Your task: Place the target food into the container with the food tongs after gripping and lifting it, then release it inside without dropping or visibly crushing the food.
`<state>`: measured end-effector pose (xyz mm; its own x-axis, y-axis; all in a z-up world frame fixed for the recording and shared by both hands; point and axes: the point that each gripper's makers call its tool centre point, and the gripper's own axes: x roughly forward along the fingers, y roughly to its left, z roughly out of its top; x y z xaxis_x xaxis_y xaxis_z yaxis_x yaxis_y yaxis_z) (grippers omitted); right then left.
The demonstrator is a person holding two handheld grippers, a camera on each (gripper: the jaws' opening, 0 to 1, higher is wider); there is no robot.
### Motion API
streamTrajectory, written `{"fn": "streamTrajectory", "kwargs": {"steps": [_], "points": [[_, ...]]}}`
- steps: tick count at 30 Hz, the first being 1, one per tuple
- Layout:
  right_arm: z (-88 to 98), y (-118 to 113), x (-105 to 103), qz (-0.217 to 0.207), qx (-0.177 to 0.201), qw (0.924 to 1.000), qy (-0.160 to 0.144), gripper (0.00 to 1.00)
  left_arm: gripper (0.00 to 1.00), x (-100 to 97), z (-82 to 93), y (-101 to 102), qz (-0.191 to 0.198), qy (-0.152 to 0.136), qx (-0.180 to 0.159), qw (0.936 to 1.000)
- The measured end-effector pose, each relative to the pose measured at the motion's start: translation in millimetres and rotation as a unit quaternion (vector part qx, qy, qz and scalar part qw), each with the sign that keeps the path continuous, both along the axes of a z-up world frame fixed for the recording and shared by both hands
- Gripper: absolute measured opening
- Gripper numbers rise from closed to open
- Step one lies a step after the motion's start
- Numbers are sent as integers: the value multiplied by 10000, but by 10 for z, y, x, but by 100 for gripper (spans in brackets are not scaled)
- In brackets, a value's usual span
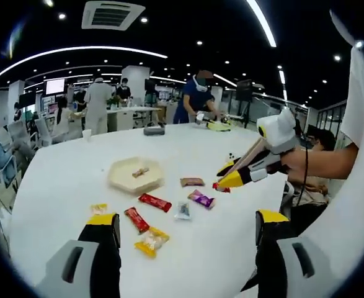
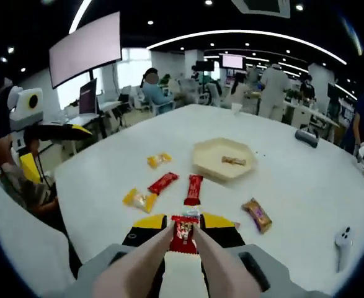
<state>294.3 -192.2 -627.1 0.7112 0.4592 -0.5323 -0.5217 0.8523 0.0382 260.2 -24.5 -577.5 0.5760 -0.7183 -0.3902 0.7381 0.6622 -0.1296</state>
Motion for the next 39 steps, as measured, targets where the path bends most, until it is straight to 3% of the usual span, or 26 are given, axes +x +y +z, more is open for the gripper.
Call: {"fn": "streamTrajectory", "kwargs": {"steps": [7, 15, 21, 26, 31, 35, 39], "points": [[40, -148, -48, -193, -5, 9998, -49, 20, 91, 56, 16, 14, -16, -5, 66, 10000], [150, -200, 96, -267, 12, 9995, -182, 20, 91, 45, 53, 3, -48, -70, 98, 9999], [292, -246, 340, -321, -39, 9990, -305, 20, 91, -52, 33, 92, -2, 23, 96, 10000], [361, -172, 557, -150, -121, 9990, -397, 20, 91, -61, 36, 209, 335, 87, -53, 9994], [462, -126, 792, -97, -63, 9984, -557, 20, 91, -106, 41, 266, 318, 66, 138, 9994], [486, -153, 965, -43, -166, 9977, -653, 20, 92, -68, 45, 353, 594, 39, 33, 9982], [595, -159, 1101, -48, -150, 9969, -765, 20, 91, -108, 23, 350, 555, 88, 79, 9984]]}}
